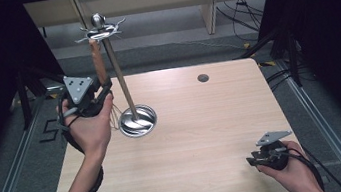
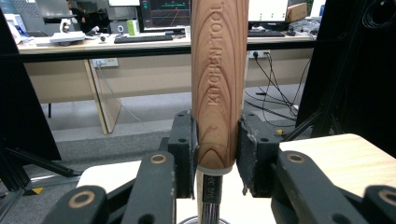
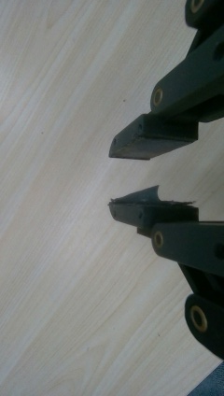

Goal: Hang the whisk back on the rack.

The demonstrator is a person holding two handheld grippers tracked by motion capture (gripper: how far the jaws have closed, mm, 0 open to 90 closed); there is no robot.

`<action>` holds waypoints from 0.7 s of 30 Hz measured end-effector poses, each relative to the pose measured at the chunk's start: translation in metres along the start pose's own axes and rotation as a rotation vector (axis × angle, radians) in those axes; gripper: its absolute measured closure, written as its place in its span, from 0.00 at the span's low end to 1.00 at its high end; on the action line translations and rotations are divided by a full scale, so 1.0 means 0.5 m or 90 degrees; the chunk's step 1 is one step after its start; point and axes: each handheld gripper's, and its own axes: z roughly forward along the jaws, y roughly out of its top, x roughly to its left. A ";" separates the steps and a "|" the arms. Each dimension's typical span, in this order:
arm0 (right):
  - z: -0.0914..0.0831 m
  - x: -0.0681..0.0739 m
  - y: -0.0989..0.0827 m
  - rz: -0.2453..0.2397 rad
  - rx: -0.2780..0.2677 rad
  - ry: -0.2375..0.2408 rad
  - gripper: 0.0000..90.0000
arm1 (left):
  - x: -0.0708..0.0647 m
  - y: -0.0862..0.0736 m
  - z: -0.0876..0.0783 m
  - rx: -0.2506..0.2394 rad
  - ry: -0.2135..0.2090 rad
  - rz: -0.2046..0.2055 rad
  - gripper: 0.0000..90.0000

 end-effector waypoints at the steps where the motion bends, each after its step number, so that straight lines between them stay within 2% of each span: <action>1: 0.000 0.000 0.000 0.000 0.000 0.000 0.76 | 0.000 0.000 0.000 0.000 0.001 0.000 0.76; 21: 0.000 -0.001 0.000 -0.002 0.001 -0.001 0.76 | -0.002 0.006 0.009 0.008 0.012 0.013 0.76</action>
